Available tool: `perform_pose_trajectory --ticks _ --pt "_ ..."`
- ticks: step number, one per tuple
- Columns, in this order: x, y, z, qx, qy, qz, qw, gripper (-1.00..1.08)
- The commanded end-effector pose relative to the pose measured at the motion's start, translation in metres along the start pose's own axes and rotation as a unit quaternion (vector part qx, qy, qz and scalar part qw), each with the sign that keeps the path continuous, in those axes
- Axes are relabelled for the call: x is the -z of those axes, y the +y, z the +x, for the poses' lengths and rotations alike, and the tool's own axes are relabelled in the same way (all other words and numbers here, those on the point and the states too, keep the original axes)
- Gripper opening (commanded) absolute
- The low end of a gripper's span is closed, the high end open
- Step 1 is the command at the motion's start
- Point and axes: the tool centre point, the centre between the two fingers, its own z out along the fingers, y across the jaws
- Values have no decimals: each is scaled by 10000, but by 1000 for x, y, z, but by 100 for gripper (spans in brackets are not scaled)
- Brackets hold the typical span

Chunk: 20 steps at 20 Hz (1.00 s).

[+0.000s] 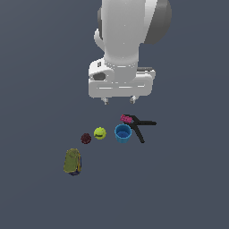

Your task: Pick up a designated object from a clutter of objects.

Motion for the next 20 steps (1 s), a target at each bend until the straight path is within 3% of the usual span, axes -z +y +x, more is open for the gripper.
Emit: perform_pose_trajectory --ticks 1,13,20 --pt "-1 0 0 -19 0 1 10000 100" --pt "-51 22 5 -889 9 48 9960 100" --pt "-113 50 3 -2000 19 65 9798 100"
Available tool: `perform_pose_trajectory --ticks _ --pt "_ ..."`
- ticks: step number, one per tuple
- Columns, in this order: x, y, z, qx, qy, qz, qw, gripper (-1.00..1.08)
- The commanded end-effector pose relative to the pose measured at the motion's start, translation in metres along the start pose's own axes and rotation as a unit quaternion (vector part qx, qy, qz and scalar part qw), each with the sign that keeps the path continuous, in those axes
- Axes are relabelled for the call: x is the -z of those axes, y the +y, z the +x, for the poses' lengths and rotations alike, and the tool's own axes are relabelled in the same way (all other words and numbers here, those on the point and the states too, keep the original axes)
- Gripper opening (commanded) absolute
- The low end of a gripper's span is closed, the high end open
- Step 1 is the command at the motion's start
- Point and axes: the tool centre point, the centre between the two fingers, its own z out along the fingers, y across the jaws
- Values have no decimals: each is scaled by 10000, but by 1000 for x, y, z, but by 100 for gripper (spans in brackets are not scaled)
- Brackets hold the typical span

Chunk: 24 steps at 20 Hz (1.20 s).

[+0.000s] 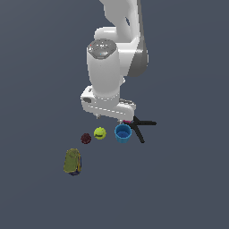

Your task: Pick up a designated object from a clutter of objects.

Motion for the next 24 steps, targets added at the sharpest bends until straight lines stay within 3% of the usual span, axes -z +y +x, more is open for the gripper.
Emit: perform_pose_trajectory --ticks 1,12,18,24 --pt "-25 12 1 -457 7 -2 9990 100" --pt "-98 55 -5 -1876 53 -57 9822 100" --pt "-112 64 -8 -2158 68 -76 9764 100" --pt "-115 64 -8 -2150 63 -78 9766 100"
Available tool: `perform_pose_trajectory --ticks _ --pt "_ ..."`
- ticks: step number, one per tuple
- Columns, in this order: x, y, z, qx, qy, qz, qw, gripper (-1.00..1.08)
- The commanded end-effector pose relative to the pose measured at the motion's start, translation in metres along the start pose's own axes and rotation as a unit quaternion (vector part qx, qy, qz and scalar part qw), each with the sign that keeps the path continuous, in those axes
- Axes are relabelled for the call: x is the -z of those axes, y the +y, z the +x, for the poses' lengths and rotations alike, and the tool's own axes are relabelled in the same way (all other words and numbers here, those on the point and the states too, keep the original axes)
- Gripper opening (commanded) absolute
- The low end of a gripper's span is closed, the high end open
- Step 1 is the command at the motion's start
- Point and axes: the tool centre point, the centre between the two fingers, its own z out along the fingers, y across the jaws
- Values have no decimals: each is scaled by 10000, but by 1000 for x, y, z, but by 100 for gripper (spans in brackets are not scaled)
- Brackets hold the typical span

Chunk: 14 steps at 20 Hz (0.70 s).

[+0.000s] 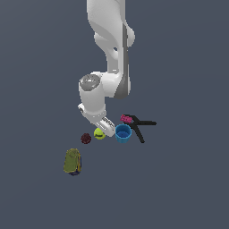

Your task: Pick up a designated object from a clutter of objects.

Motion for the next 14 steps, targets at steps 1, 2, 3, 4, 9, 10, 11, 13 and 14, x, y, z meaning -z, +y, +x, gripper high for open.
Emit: perform_pose_trajectory --ticks 1,2,3,4,9,10,11,13,14 --pt "-4 0 0 -3 -1 -1 10000 100" --pt "-6 0 0 -3 -1 -1 10000 100" --pt "-10 0 0 -6 0 -1 10000 100" --pt "-14 0 -1 -6 0 -1 10000 100" --pt "-37 1 -1 -23 4 -1 10000 100" --pt "-41 1 -1 -23 4 -1 10000 100" --pt "-44 1 -1 -26 4 -1 10000 100" --pt "-48 1 0 -26 4 -1 10000 100" --pt "-49 1 0 -29 5 1 10000 100"
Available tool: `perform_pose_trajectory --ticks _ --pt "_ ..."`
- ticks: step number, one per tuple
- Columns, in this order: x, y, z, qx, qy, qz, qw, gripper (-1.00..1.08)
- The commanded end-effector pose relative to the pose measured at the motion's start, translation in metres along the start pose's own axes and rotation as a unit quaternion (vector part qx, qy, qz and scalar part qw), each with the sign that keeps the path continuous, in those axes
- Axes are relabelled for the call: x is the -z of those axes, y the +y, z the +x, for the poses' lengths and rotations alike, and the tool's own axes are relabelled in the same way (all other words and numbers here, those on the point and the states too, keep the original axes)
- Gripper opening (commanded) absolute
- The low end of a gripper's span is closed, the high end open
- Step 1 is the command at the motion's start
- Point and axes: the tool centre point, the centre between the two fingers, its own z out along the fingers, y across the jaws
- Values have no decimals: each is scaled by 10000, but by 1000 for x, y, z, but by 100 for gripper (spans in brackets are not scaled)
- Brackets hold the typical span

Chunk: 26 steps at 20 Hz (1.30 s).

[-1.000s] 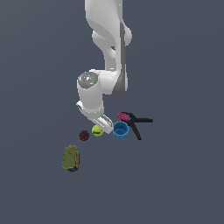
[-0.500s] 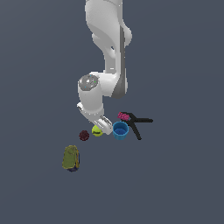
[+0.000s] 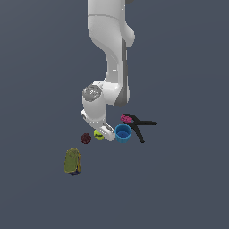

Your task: Pick up a designated object from a clutter of objects.

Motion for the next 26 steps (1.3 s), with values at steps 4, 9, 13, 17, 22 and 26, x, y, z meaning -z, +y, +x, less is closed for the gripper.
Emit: perform_pose_trajectory --ticks 4,9,13,17,22,26 --pt "-4 0 1 -3 5 4 10000 -100" --pt "-4 0 1 -3 5 4 10000 -100" --pt "-3 -1 0 3 9 10 10000 -100" --pt "0 1 0 3 9 10 10000 -100" --pt "13 8 -1 3 9 10 10000 -100" --pt "31 18 -2 1 7 12 10000 -100"
